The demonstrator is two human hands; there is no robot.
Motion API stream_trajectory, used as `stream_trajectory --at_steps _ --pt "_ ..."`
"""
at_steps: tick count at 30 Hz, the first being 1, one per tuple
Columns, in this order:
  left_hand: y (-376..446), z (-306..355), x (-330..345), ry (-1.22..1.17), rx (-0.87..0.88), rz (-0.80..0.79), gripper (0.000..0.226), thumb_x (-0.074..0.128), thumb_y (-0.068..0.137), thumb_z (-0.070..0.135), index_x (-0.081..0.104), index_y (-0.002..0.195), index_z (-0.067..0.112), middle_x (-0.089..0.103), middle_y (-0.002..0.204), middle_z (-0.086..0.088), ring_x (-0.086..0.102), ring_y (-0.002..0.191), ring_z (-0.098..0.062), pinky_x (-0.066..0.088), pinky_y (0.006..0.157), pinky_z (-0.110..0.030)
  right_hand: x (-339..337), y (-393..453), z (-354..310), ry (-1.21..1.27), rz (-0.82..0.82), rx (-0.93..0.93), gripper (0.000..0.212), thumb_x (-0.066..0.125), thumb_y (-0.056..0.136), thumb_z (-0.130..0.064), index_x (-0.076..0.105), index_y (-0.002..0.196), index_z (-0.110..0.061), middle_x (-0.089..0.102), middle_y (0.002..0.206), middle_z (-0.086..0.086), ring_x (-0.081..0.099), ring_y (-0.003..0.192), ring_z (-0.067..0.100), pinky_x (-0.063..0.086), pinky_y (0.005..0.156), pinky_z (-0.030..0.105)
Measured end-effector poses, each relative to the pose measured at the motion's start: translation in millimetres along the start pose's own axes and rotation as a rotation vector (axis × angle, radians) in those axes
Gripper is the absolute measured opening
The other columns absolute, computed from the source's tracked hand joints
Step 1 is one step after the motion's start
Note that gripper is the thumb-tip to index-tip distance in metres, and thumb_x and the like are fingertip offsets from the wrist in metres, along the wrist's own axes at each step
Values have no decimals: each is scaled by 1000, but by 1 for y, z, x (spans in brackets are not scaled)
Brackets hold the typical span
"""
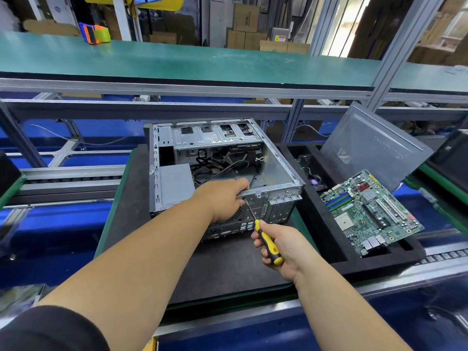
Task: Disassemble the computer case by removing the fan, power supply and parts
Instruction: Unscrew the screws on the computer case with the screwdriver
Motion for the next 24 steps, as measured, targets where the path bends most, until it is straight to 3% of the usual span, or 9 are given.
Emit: stream_trajectory --at_steps 4,9,12,16,19,21,24 --pt "0 0 1 -5 6 -9 14 50 95 40 38 100 37 58 96 11 54 84 -17 43 64 -33 -2 1 -1 -13 18 2 36 60 96 -34 64 70 -9 54 54 -1 41 40 9 34 37 19" --pt "-1 2 1 0 19 -4 19 49 96 39 31 92 40 56 93 12 52 81 -17 35 59 -31 2 2 3 51 7 33 30 68 91 -29 59 70 -9 51 53 0 43 39 10 35 37 19" --pt "-1 2 0 -1 18 2 17 50 95 40 33 95 39 54 92 13 51 81 -17 33 58 -31 1 1 -3 -13 79 -59 21 69 91 -23 56 78 -12 53 63 1 51 41 11 38 39 20" --pt "-1 2 1 2 12 2 22 50 95 40 29 91 42 49 89 14 50 80 -17 31 57 -30 -7 -9 -28 -485 292 -325 33 65 89 -28 38 74 -18 54 70 2 62 54 19 39 51 27" --pt "-1 2 0 3 11 0 24 50 95 39 27 89 42 50 90 13 50 79 -17 29 55 -30 -4 -15 -46 -905 436 -484 35 61 90 -31 32 72 -21 52 78 2 48 66 23 25 49 29" --pt "-1 1 -1 3 6 3 18 50 95 40 32 95 39 50 91 13 50 79 -17 28 55 -29 -7 -8 -41 -780 371 -428 33 64 89 -31 37 74 -18 53 76 2 46 60 18 29 50 28" --pt "0 0 1 9 6 0 15 50 95 40 35 101 37 48 92 13 48 80 -18 30 57 -30 -3 4 -10 -147 66 -127 27 67 90 -32 57 78 -11 61 71 7 47 46 12 36 47 23"
Point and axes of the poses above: each hand's wrist, its own y-axis towards the middle knuckle, its own x-axis out of the palm, z = x × y, the point moved 10 cm from there along y, towards the middle knuckle
